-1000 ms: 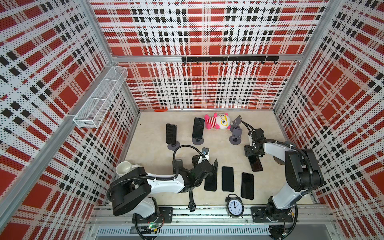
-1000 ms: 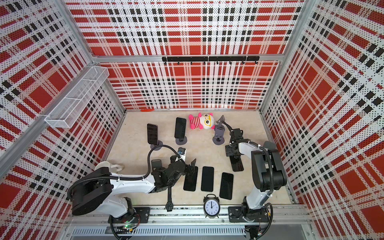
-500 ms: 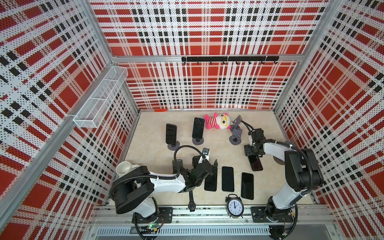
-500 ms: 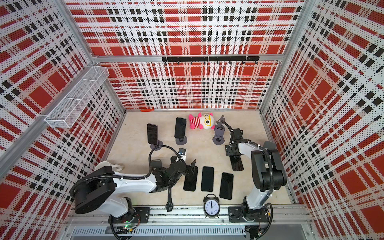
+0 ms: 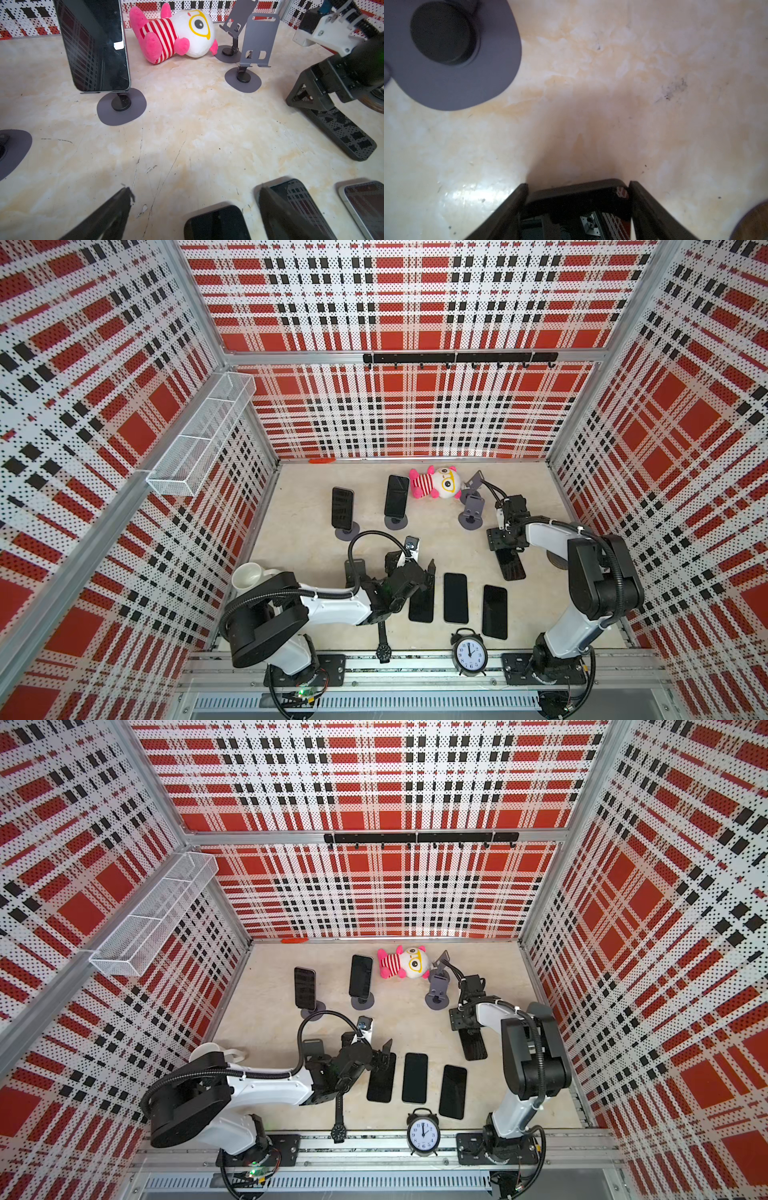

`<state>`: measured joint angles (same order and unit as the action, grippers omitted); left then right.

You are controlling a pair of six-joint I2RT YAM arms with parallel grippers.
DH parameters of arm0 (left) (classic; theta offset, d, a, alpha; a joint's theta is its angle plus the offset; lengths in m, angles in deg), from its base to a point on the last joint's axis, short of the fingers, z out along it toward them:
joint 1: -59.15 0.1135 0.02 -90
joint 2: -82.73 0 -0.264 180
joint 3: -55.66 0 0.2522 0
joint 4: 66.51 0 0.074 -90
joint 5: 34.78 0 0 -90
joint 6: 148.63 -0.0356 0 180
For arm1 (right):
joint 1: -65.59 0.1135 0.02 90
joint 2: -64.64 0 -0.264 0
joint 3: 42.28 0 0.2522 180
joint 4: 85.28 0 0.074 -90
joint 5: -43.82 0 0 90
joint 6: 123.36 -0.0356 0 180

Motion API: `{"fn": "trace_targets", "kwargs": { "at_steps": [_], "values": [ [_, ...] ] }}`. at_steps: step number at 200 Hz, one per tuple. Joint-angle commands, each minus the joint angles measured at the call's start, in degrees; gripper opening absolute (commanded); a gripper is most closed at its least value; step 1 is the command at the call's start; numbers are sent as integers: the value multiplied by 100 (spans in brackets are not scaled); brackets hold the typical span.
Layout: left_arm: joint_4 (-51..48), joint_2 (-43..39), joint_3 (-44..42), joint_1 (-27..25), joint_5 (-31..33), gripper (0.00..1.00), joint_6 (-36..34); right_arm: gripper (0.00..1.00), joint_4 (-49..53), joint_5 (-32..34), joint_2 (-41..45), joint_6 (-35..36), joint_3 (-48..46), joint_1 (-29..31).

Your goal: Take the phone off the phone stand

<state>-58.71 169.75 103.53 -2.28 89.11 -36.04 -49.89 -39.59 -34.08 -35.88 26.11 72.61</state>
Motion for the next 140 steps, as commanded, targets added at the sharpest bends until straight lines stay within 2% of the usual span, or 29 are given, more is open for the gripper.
{"fn": "trace_targets", "kwargs": {
  "at_steps": [1, 140],
  "values": [
    [120, 58, 35, 27, 65, 98, -62, 78, 346, 70, -340, 160, -14, 27],
    [120, 139, 61, 26, 92, 98, -70, 79, 448, 27, -292, 114, 70, -112]
  ]
}}
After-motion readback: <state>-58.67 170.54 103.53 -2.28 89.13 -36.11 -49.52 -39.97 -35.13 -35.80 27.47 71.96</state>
